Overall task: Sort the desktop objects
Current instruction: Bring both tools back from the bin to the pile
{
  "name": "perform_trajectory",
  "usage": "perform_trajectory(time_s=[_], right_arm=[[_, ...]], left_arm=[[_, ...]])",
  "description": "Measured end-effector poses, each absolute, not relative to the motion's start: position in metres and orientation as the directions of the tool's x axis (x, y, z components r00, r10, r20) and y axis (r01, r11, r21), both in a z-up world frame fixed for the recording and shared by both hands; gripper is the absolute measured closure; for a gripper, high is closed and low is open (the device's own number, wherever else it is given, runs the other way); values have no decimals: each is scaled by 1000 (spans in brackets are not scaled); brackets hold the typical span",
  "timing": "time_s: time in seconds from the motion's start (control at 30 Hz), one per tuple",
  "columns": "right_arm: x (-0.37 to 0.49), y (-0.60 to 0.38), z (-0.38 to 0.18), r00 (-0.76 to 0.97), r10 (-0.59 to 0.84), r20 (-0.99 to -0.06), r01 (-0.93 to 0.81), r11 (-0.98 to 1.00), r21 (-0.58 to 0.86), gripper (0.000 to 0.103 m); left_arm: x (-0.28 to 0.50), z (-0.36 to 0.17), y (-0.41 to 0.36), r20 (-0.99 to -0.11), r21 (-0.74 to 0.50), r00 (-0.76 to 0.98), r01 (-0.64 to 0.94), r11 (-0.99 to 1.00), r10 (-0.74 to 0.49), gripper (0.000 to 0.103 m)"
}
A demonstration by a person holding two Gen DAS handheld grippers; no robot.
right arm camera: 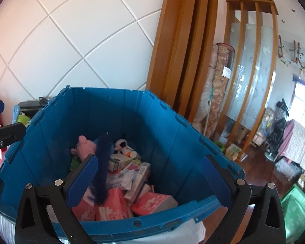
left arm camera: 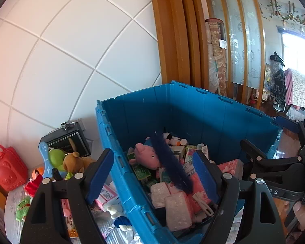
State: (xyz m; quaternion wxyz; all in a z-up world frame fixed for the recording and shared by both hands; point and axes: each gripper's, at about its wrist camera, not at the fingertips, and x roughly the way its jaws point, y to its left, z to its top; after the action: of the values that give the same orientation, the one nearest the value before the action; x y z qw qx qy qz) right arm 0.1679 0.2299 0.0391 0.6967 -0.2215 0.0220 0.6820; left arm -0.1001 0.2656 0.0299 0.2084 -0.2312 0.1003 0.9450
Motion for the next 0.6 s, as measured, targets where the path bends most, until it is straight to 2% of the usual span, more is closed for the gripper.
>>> perform_trajectory(time_s=[0.3,0.6], right_arm=[[139,210,42,35,944,-328,-959,-61,-277,0],[72,186,47,-135,925,-356,-944,-229,-236,0]], left_arm=[[-86,30,211,-455,60,-838,-366,-929,301,23],[-86,8,119,-508,-4,-834,-246,-969,214,23]])
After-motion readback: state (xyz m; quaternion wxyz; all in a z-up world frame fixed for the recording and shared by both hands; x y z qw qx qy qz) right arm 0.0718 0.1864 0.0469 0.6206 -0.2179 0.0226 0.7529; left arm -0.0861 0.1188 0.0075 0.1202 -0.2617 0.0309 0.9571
